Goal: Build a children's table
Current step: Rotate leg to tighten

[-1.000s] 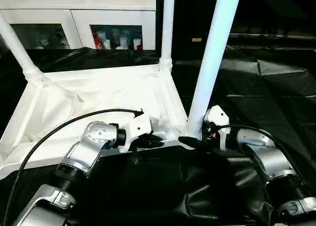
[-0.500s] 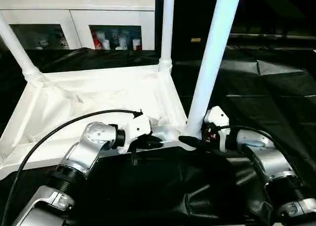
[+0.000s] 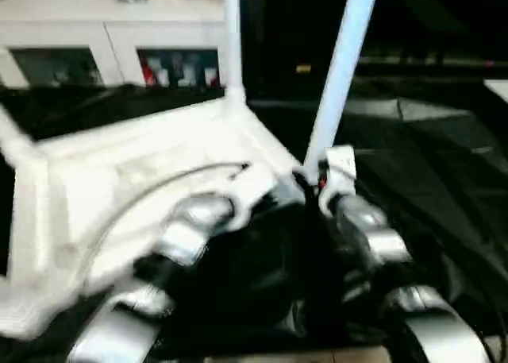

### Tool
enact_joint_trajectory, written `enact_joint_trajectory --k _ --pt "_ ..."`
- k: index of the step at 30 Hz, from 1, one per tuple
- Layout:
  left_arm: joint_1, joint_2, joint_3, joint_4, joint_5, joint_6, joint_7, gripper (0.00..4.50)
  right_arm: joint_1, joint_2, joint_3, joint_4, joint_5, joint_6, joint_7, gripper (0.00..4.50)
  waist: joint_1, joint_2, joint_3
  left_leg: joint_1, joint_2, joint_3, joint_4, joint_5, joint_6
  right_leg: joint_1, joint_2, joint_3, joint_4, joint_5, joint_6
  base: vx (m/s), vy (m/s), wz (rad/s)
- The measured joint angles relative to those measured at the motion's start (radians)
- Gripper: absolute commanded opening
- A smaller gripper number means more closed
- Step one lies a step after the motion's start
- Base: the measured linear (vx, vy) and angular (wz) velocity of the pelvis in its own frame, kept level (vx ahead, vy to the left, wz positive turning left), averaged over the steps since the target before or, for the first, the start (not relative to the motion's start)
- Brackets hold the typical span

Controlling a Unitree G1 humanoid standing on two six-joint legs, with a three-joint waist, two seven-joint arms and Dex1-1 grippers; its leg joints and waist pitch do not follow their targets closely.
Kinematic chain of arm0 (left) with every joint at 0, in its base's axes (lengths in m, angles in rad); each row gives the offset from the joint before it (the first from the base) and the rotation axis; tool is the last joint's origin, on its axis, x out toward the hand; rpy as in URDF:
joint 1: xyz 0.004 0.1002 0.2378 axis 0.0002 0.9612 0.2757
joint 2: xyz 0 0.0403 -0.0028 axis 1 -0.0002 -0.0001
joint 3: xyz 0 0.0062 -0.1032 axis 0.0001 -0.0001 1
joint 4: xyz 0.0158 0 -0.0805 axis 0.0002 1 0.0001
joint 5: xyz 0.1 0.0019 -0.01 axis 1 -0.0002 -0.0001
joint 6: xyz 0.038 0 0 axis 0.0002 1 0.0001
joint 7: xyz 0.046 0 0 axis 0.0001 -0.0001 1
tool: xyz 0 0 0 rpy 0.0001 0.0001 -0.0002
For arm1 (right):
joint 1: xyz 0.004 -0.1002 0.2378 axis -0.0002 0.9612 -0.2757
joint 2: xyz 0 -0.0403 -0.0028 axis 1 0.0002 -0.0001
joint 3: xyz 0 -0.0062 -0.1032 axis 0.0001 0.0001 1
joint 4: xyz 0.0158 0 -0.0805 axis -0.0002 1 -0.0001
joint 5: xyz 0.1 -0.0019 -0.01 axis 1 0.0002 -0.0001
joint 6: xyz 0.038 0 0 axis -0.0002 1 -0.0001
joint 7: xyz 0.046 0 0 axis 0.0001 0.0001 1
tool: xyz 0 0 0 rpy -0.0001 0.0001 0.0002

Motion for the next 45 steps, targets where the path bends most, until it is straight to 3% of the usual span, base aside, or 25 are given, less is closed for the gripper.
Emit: enact_joint_trajectory --k 4,7,14,17,19,23,26,32,45 --pt "-0.010 -0.019 -0.004 0.019 0.016 -0.009 0.027 0.00 -0.021 0.008 -0.009 0.042 -0.008 -0.032 -0.031 2.72 0.004 -0.001 0.000 0.000 0.000 0.000 -0.001 0.000 0.000 0.000 0.000 0.000 0.000 0.000 0.000 0.000 0.000 0.00" --pt "-0.017 -0.020 -0.004 0.029 0.017 -0.017 0.027 0.00 -0.023 0.009 -0.020 0.064 -0.008 -0.069 -0.021 3.42 0.004 -0.001 -0.001 -0.002 0.000 0.000 -0.001 0.000 0.000 0.000 0.000 0.000 0.000 0.000 0.000 0.000 0.000 0.00" --pt "-0.018 0.021 -0.002 0.038 0.016 -0.069 0.014 0.00 -0.023 -0.008 -0.034 0.090 0.005 -0.130 0.082 3.83 -0.002 0.000 0.000 -0.006 0.000 0.000 -0.002 0.000 0.000 -0.006 0.000 -0.001 0.002 0.001 0.000 0.000 0.000 0.00" --pt "0.001 0.071 -0.001 0.018 0.010 -0.118 -0.050 0.00 0.011 -0.085 0.024 0.006 0.000 -0.127 0.262 3.83 0.001 0.000 0.000 -0.011 0.001 0.000 -0.004 0.000 0.000 -0.007 0.001 -0.001 0.002 0.002 0.000 0.000 0.000 0.00" --pt "0.013 0.114 -0.003 0.012 0.000 -0.168 -0.112 0.00 0.090 -0.166 0.091 -0.127 0.001 -0.129 0.468 3.83 0.006 0.000 0.000 -0.011 0.001 -0.001 -0.005 0.000 0.000 -0.006 0.001 -0.002 0.001 0.002 0.000 0.000 0.000 0.00" --pt "0.042 0.184 0.008 -0.015 -0.032 -0.223 -0.227 0.00 0.172 -0.254 0.130 -0.237 0.029 -0.099 0.668 3.83 0.001 0.002 -0.001 -0.011 0.001 0.000 -0.002 0.000 0.000 -0.007 0.001 0.000 0.001 0.000 -0.001 0.000 0.000 0.00" --pt "0.089 0.240 0.009 -0.094 -0.095 -0.209 -0.378 0.00 0.210 -0.301 0.157 -0.313 0.045 -0.078 0.778 3.83 0.001 0.002 -0.001 -0.011 0.001 0.000 -0.003 0.000 0.001 -0.007 0.001 0.000 0.001 -0.002 -0.003 0.000 0.000 0.00" --pt "0.122 0.268 -0.016 -0.181 -0.144 -0.170 -0.529 0.00 0.229 -0.304 0.177 -0.388 0.076 -0.040 0.850 3.83 0.028 0.006 0.001 -0.010 0.002 0.001 -0.001 0.000 0.001 -0.008 0.000 0.000 0.002 -0.003 -0.003 0.000 0.000 0.00" --pt "0.126 0.275 -0.011 -0.178 -0.143 -0.173 -0.531 0.00 0.242 -0.336 0.217 -0.413 0.031 -0.019 0.887 3.83 0.026 0.005 0.001 -0.010 0.002 0.001 -0.001 0.000 0.001 -0.008 0.000 0.000 0.002 -0.002 -0.004 0.000 0.000 0.00"
